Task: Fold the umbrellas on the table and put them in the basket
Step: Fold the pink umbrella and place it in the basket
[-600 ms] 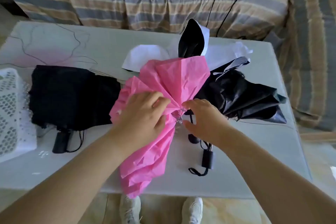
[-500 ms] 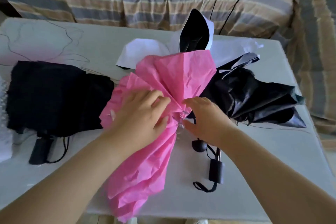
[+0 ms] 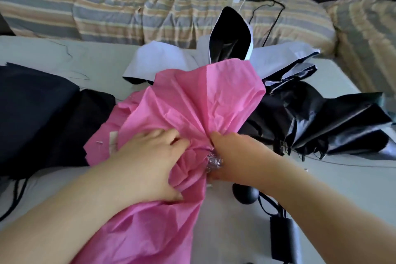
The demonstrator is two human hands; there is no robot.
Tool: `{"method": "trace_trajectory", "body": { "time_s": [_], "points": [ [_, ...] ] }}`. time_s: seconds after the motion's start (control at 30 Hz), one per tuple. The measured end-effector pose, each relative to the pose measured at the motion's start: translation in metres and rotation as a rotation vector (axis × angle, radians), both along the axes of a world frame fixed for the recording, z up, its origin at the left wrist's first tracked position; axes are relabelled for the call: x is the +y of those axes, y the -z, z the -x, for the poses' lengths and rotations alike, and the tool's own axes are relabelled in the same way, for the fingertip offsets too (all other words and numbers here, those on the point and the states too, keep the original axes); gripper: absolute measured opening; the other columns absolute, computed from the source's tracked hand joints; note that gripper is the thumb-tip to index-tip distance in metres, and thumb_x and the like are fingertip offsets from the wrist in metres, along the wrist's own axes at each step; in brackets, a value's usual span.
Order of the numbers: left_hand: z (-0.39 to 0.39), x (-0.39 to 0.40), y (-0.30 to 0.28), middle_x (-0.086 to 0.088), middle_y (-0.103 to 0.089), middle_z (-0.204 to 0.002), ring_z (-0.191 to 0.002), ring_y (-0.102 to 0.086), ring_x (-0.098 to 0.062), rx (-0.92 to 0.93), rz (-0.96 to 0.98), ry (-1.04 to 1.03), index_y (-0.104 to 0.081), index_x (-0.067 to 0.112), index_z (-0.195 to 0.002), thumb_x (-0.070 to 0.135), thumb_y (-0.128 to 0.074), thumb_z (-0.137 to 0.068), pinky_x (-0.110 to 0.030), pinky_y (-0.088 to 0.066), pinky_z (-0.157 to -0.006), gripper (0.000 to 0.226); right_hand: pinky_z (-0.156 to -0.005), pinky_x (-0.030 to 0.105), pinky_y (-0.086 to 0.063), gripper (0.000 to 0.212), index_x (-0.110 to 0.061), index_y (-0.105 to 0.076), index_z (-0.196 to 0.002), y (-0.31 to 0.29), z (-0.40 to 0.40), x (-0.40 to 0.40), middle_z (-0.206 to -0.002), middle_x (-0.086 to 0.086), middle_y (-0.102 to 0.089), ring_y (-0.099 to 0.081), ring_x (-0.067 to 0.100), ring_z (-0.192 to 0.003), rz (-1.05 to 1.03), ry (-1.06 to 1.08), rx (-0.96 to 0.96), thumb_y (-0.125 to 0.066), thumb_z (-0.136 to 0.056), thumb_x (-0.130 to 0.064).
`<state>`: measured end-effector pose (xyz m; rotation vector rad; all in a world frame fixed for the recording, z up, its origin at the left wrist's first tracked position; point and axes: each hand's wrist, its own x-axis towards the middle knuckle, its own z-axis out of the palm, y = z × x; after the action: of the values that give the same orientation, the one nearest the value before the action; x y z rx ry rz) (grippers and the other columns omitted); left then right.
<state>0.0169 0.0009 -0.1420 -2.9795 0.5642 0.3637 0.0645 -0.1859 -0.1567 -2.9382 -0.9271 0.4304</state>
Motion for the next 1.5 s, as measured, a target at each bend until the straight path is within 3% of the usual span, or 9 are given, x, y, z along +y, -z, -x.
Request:
{"method": "trace_trajectory", "body": {
  "time_s": [0.2, 0.37, 0.63, 0.83, 0.9, 1.0, 1.13, 1.33, 1.5],
  "points": [
    [0.006, 0.004, 0.001, 0.007, -0.041, -0.135, -0.126, -0.041, -0.017, -0.110, 0.054, 0.023, -0.031, 0.029, -0.144, 0.051, -0.066, -0.077, -0.035, -0.034, -0.106, 0.079, -0.070, 0.028, -0.045, 0.034, -0.013, -0.055, -0.113, -0.002, 0.020, -0.002, -0.089, -0.003, -0.057, -0.057, 0.018, -0.083, -0.322, 0.181, 0.181, -0.068, -0.083, -0.024],
    [0.033, 0.015, -0.012, -0.005, -0.066, -0.105, -0.095, -0.066, -0.029, -0.419, 0.205, 0.006, -0.069, 0.020, -0.109, 0.028, -0.090, -0.042, -0.046, -0.052, -0.081, 0.071, -0.054, 0.011, -0.036, 0.028, -0.013, -0.063, -0.106, -0.031, 0.046, 0.002, -0.081, -0.008, -0.056, -0.051, 0.009, -0.070, -0.450, 0.246, 0.114, -0.073, -0.081, -0.021],
    [0.064, 0.008, -0.063, -0.015, -0.057, -0.130, -0.125, -0.048, -0.042, -0.745, 0.272, -0.296, -0.065, 0.020, -0.120, 0.031, -0.088, -0.058, -0.068, -0.031, -0.099, 0.067, -0.052, 0.016, -0.035, 0.016, -0.014, -0.069, -0.095, -0.080, 0.068, 0.016, -0.065, -0.011, -0.051, -0.047, 0.008, -0.060, -0.633, 0.416, 0.029, -0.073, -0.082, -0.023],
    [0.092, -0.009, -0.057, -0.012, -0.052, -0.099, -0.090, -0.052, -0.035, -0.875, 0.584, -0.567, -0.062, 0.017, -0.120, 0.023, -0.085, -0.063, -0.049, -0.048, -0.076, 0.062, -0.049, 0.021, -0.037, 0.011, -0.011, -0.069, -0.096, -0.067, 0.086, 0.025, -0.062, -0.008, -0.052, -0.044, 0.007, -0.050, -0.687, 0.519, 0.056, -0.066, -0.087, -0.016],
    [0.094, -0.016, -0.055, -0.006, -0.050, -0.093, -0.087, -0.054, -0.029, -0.781, 0.824, -0.642, -0.057, 0.017, -0.124, 0.027, -0.074, -0.078, -0.042, -0.049, -0.076, 0.051, -0.046, 0.015, -0.034, 0.008, -0.009, -0.067, -0.093, -0.063, 0.092, 0.027, -0.060, -0.009, -0.049, -0.042, 0.006, -0.052, -0.755, 0.552, 0.036, -0.064, -0.088, -0.015],
    [0.086, -0.023, -0.046, -0.007, -0.053, -0.113, -0.101, -0.058, -0.025, -0.444, 1.180, -0.778, -0.043, 0.021, -0.140, 0.039, -0.061, -0.087, -0.040, -0.047, -0.093, 0.058, -0.045, 0.011, -0.033, 0.004, -0.018, -0.065, -0.090, -0.060, 0.101, 0.034, -0.057, -0.011, -0.049, -0.044, 0.006, -0.053, -0.884, 0.588, 0.067, -0.062, -0.089, -0.016],
    [0.080, -0.026, -0.035, 0.000, -0.058, -0.126, -0.113, -0.058, -0.013, -0.225, 1.291, -0.732, -0.029, 0.027, -0.148, 0.044, -0.060, -0.086, -0.032, -0.044, -0.099, 0.071, -0.051, 0.016, -0.040, 0.019, -0.032, -0.061, -0.086, -0.047, 0.108, 0.038, -0.067, -0.007, -0.061, -0.059, 0.011, -0.063, -1.034, 0.602, 0.159, -0.053, -0.095, -0.018],
    [0.059, -0.029, -0.029, 0.003, -0.063, -0.116, -0.106, -0.061, -0.009, -0.206, 1.468, -0.745, -0.037, 0.038, -0.142, 0.068, -0.059, -0.062, -0.033, -0.050, -0.095, 0.089, -0.066, 0.014, -0.046, 0.032, -0.019, -0.063, -0.103, -0.045, 0.111, 0.046, -0.074, -0.010, -0.065, -0.055, 0.002, -0.061, -1.334, 0.598, 0.323, -0.045, -0.094, 0.005],
    [0.064, -0.035, -0.039, 0.007, -0.066, -0.116, -0.095, -0.066, 0.000, -0.088, 1.662, -0.725, -0.035, 0.035, -0.144, 0.034, -0.077, -0.077, -0.021, -0.055, -0.081, 0.079, -0.082, 0.016, -0.051, 0.039, -0.008, -0.061, -0.120, -0.048, 0.125, 0.054, -0.106, 0.002, -0.072, -0.067, 0.006, -0.098, -1.405, 0.484, 0.393, -0.041, -0.093, 0.012]
  ]
}}
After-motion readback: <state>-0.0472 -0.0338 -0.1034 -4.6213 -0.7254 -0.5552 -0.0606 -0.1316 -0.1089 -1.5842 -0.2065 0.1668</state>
